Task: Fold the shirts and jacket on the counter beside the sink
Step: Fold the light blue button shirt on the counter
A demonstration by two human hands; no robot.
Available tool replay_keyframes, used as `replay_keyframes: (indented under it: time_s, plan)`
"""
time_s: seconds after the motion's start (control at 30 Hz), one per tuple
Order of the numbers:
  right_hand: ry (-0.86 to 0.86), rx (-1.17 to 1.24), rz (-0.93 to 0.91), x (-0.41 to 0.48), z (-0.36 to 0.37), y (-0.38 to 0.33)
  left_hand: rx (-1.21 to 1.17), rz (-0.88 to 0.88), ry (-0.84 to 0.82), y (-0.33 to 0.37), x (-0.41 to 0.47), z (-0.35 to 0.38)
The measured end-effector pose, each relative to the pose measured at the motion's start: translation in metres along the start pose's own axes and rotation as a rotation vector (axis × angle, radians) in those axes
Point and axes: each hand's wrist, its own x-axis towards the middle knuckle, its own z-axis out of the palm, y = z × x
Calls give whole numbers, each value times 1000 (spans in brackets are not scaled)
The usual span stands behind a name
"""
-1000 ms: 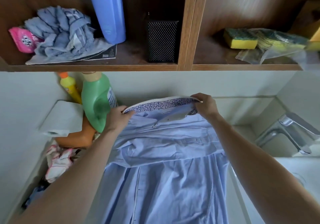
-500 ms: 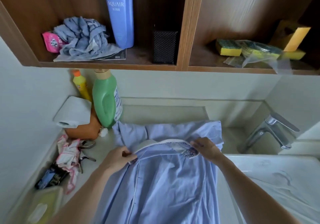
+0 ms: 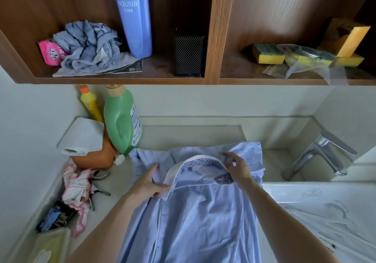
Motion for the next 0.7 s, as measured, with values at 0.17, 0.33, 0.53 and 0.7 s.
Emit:
replay_keyframes:
  time_s: [0.17,0.33,0.53,0.7]
  plan:
    - [33,-52,107,8,-21,9,233,171,417,-4,0,-26]
    - [124,-223,-3,4,-17,2,290,41,466,-26,4,-59]
    - [216,-410,-522,-8,24,-35,194,74,362,-13,10,-49]
    - [-143,-695,-294,-2,27,-16,319,69,539,-17,8,-66]
